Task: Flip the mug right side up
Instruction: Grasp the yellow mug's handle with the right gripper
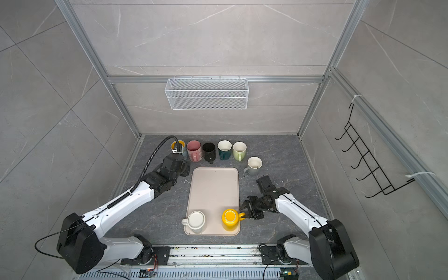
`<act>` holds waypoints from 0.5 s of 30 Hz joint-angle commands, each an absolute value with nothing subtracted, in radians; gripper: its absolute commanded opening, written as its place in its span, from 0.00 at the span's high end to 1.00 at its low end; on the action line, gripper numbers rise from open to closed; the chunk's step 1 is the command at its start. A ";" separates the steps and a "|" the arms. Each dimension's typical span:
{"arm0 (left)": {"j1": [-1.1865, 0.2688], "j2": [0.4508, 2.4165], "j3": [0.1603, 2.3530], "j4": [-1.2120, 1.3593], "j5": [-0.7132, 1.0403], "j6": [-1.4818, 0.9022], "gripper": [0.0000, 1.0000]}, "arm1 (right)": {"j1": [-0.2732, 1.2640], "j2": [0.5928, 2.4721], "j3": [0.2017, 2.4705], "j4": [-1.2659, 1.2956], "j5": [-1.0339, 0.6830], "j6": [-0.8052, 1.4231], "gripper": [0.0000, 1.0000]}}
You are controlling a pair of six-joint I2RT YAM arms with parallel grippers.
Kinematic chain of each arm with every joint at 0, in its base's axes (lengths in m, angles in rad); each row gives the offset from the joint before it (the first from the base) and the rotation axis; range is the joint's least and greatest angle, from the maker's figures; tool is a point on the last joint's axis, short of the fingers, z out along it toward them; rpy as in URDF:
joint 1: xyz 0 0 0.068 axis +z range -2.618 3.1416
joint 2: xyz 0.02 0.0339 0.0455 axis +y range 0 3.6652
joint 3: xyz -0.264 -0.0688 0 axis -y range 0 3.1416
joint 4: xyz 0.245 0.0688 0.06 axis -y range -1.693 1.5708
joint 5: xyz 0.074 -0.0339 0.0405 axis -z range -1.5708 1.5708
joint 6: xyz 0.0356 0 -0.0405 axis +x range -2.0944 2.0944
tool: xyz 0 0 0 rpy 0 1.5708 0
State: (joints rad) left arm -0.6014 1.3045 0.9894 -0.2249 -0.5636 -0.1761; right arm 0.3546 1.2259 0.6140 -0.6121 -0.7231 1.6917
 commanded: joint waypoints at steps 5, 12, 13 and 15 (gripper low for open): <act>-0.596 1.311 1.022 -0.224 -0.540 -0.200 0.22 | 0.354 1.242 0.620 -0.641 -0.736 1.657 0.60; -0.595 1.313 1.021 -0.228 -0.538 -0.202 0.22 | 0.366 1.286 0.645 -0.630 -0.747 1.635 0.60; -0.594 1.313 1.020 -0.229 -0.538 -0.201 0.22 | 0.368 1.292 0.647 -0.631 -0.747 1.633 0.60; -0.594 1.310 1.019 -0.229 -0.540 -0.201 0.22 | 0.372 1.303 0.649 -0.626 -0.747 1.631 0.61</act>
